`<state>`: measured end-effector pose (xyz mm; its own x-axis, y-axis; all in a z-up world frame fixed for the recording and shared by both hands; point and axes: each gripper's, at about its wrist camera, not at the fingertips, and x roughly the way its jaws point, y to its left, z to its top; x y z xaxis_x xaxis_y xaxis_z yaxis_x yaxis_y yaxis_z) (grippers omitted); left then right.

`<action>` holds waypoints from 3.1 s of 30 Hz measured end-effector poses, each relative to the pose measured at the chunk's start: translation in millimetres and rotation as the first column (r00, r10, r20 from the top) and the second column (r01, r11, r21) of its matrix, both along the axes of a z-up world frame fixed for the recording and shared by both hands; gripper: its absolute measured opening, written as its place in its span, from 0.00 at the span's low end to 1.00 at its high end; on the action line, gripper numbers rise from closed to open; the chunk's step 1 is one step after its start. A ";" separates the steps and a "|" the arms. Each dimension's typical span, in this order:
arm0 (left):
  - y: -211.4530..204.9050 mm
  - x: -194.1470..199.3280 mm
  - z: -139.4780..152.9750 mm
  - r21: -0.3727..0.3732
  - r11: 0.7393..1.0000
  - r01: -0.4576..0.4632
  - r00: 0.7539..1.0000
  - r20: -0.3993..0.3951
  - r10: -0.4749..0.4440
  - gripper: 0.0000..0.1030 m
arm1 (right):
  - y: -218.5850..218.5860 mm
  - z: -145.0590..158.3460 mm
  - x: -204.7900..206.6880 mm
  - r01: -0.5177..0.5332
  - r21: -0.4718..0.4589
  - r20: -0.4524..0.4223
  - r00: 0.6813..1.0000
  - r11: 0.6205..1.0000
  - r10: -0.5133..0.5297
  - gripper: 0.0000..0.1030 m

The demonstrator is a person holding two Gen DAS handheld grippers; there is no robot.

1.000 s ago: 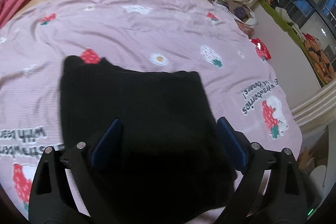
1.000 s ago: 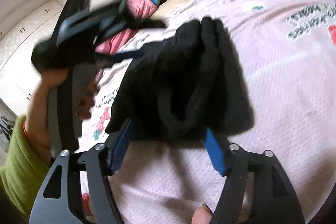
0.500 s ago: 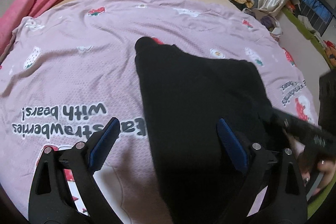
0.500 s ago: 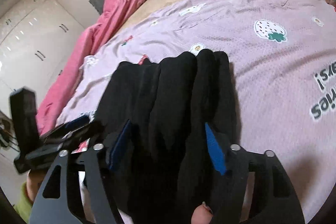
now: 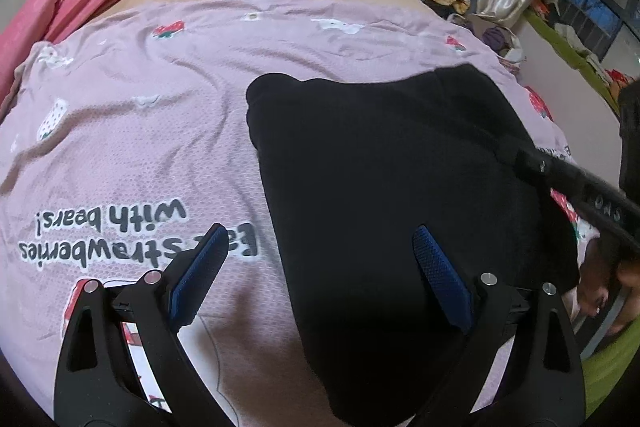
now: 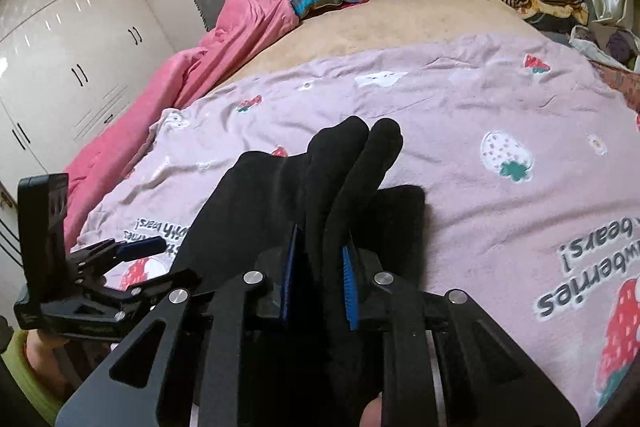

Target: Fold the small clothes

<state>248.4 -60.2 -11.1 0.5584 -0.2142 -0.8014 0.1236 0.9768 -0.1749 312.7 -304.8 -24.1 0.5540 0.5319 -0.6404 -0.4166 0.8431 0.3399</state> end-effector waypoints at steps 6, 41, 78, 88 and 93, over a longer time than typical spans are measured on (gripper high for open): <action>-4.6 1.3 -10.5 0.011 1.000 0.009 1.000 -0.028 -0.008 0.84 | -4.8 -40.5 10.2 0.040 -0.063 -0.098 0.994 0.997 -0.046 0.20; -1.7 -67.4 48.8 -0.031 0.999 0.026 0.993 0.117 -0.022 0.91 | -23.6 45.8 -126.6 0.226 -0.098 0.233 0.952 0.969 -0.199 0.94; 25.5 -202.6 6.3 0.033 0.999 0.014 0.970 0.242 -0.022 0.91 | 1.3 -18.4 -264.1 0.354 -0.166 0.293 0.909 0.920 -0.297 0.96; 23.6 -199.5 -18.2 0.042 0.999 0.015 0.982 0.190 -0.023 0.91 | 4.7 -52.3 -261.3 0.364 -0.202 0.222 0.921 0.909 -0.319 0.96; 26.5 -198.5 -21.3 0.055 0.998 -0.010 0.984 0.177 0.000 0.91 | 4.1 -53.1 -260.8 0.364 -0.205 0.221 0.921 0.908 -0.319 0.96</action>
